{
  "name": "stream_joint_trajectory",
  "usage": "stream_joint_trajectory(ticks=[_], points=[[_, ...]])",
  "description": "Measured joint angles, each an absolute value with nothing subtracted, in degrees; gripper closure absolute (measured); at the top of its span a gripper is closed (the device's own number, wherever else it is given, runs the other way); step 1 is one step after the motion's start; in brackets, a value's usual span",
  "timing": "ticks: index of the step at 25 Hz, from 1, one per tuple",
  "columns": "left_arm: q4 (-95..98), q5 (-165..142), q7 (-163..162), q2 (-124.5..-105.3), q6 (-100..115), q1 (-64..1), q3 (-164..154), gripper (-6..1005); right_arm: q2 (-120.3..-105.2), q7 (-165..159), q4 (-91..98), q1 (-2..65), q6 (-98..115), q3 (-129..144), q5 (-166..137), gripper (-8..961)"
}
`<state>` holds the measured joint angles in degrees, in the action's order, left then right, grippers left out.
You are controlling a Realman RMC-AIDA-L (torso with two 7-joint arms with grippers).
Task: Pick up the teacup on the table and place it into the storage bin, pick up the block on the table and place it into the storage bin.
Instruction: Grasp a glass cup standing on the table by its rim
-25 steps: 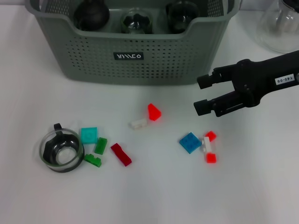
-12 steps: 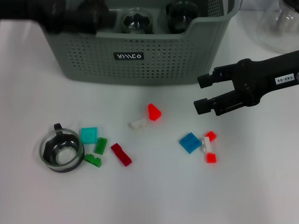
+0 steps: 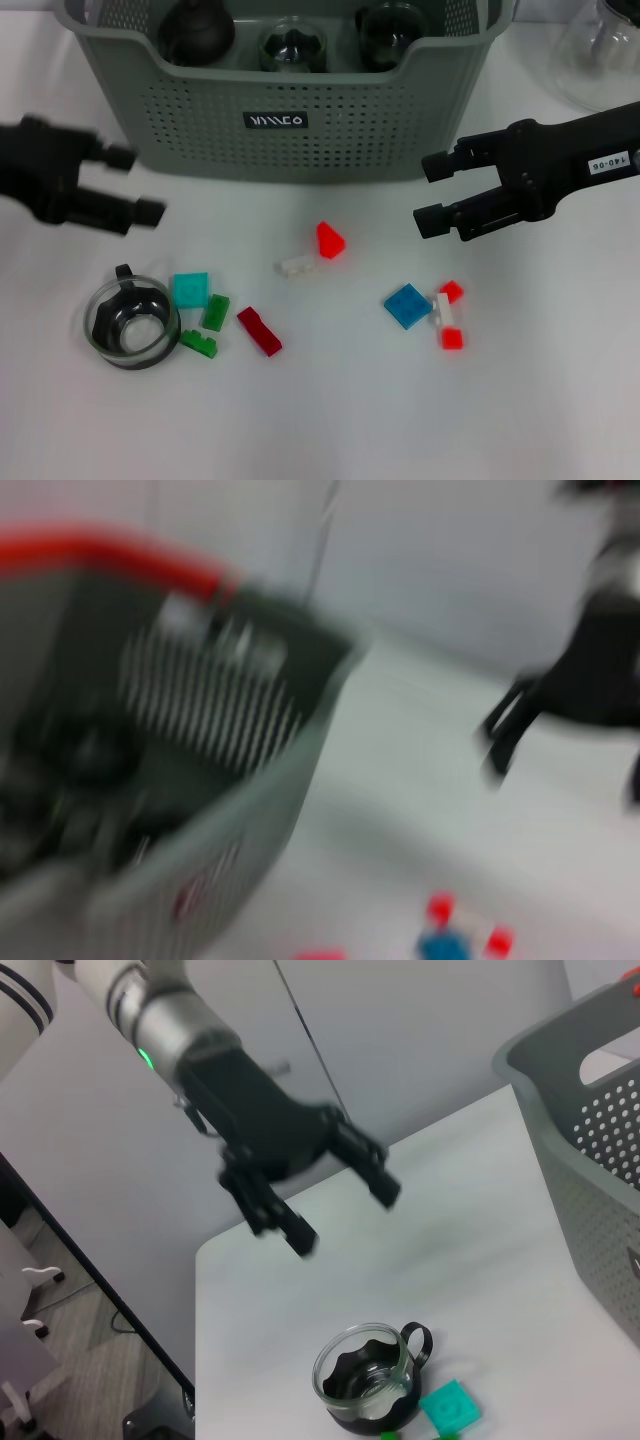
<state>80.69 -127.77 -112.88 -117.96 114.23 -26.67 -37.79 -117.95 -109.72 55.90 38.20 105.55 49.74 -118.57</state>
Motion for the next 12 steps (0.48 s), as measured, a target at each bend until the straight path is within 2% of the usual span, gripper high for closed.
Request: stream_joint_trajectory(ticks=[5,12], points=[[82.2,-141.4,-118.0,-118.46,112.5,-27.3,-38.1,139,-117.77,-109.7,55.9,38.3,105.2,49.7,-118.6,8],[86.0,-154.0,-126.3,-120.17,112.8,-28.3,-43.9,139,-117.35,-109.7,55.9,38.3,104.7,49.1,-118.6,8]])
